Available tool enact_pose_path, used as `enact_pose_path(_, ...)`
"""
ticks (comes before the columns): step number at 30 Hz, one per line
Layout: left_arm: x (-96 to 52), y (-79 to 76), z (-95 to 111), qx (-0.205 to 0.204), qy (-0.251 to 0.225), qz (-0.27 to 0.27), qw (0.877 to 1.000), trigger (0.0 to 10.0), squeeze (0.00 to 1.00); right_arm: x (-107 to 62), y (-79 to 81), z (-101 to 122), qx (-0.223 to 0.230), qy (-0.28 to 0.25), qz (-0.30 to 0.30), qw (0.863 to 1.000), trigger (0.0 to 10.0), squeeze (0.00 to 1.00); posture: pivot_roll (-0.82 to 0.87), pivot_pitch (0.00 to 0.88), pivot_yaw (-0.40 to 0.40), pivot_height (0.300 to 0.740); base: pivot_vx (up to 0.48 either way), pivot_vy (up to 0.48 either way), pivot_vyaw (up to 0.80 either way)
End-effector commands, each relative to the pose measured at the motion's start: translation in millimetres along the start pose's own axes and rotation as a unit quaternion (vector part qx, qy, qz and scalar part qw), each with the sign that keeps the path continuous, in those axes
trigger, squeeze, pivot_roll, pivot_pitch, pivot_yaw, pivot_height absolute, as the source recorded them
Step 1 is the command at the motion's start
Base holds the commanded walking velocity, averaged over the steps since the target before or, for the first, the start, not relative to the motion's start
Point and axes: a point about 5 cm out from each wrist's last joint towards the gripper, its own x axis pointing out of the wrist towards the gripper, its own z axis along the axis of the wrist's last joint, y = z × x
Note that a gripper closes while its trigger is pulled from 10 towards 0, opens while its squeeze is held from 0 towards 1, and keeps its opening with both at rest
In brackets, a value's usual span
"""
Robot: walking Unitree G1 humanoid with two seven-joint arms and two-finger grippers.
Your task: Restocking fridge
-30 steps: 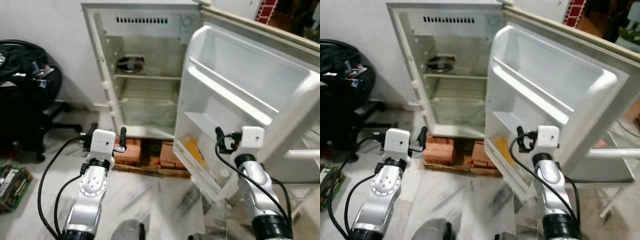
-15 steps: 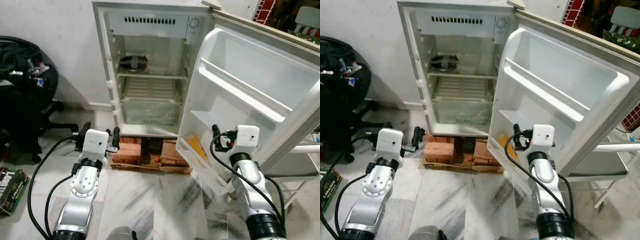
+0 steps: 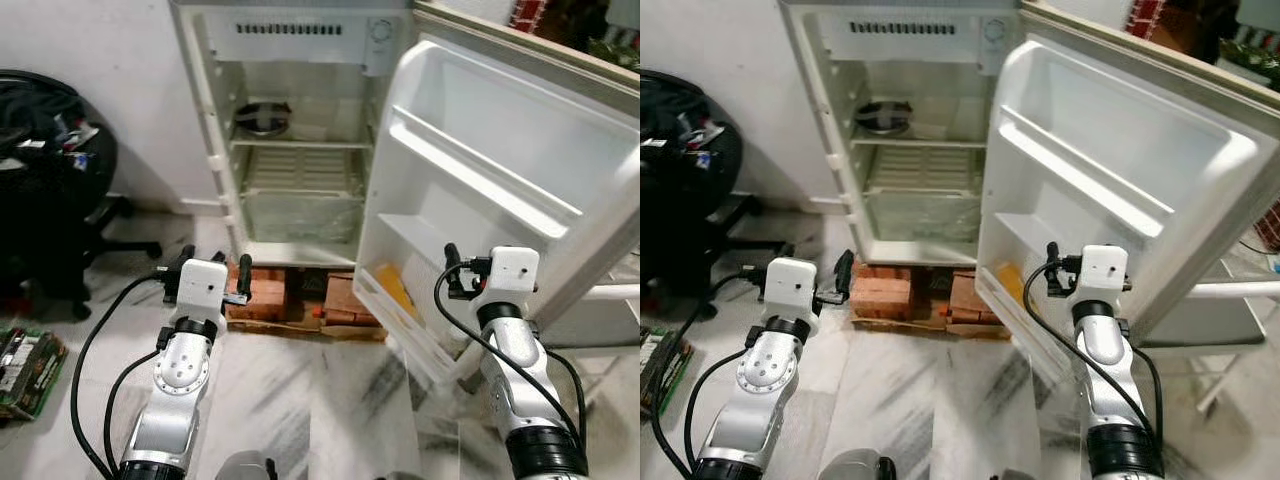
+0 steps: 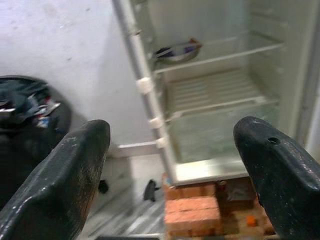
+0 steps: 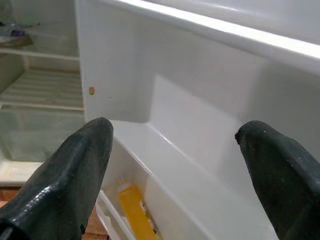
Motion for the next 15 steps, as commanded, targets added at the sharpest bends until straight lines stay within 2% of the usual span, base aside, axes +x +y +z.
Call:
enact_pose_path(1,0.9,0.1,3,0.002,-0.008,-0.003,1.0,10.0,0.0,1.8,-11.5,-3,0.0,0.018,-0.04,0.999,10.0,0.0,0.11,0.0,-0.003,0.74,0.0,0.0,0.0)
enact_pose_path(10,1.1,0.1,3,0.012,-0.005,-0.026,1.0,10.0,0.0,9.4,-30.3,-4,-0.008,0.033,-0.115,0.993,10.0,0.0,0.11,0.0,0.002,0.74,0.0,0.0,0.0)
enact_pose_path(12,0.7,0.3,3,0.011,-0.007,-0.026,1.0,10.0,0.0,11.9,-29.3,-2,0.004,0.031,-0.115,0.993,10.0,0.0,0.11,0.0,0.002,0.74,0.0,0.0,0.0)
enact_pose_path(15,-0.8,-0.5,2,0.013,-0.008,-0.028,0.999,10.0,0.0,15.4,-25.3,0,0.015,0.031,-0.105,0.994,10.0,0.0,0.12,0.0,0.0,0.74,0.162,-0.366,0.0)
